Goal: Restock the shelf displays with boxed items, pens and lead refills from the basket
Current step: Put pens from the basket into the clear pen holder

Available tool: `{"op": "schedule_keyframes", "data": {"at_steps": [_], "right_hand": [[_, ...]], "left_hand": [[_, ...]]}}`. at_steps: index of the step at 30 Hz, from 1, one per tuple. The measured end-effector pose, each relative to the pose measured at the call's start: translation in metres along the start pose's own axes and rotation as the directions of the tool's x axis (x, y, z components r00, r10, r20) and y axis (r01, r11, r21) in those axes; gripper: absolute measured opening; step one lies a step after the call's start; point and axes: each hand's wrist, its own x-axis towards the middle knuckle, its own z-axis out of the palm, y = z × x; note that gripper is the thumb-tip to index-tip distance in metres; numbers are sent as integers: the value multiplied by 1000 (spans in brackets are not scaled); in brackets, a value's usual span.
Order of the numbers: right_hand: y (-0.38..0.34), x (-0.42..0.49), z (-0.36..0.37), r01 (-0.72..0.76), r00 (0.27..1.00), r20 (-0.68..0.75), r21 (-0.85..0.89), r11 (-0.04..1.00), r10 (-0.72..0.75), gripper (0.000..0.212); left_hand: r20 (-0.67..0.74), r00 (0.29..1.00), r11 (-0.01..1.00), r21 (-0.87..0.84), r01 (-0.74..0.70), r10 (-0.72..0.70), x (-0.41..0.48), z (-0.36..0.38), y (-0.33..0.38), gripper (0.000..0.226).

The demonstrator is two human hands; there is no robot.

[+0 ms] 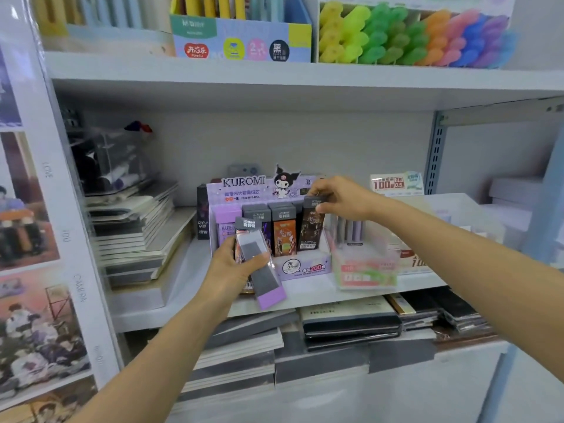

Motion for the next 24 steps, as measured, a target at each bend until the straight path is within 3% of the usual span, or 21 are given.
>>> {"op": "schedule_keyframes", "data": {"at_steps": [9,13,16,21,23,24], "right_hand": [[-6,8,10,-9,1000,12,-146,989,11,22],[-10,9,20,-30,985,-173,-106,994,12,25],[-5,7,22,-42,963,-268,-112,993,11,15],[-9,6,23,-40,972,-233,-307,951,-34,21],[-16,-1,21,-20,958,-281,-258,966,-55,24],[-20,-7,21,1,939,-339,-154,988,-53,22]], "left_hand": [[55,998,999,6,33,-33,-6,2,4,46],[53,998,999,0,32,-32,-7,-1,2,52],[56,998,999,-3,37,-37,-8,-2,1,66],[41,999,999,-44,12,-11,-8,-5,1,52],[46,999,999,-54,2,0,-10,-5,4,42],[53,999,998,-64,0,4,-12,-5,7,40]]}}
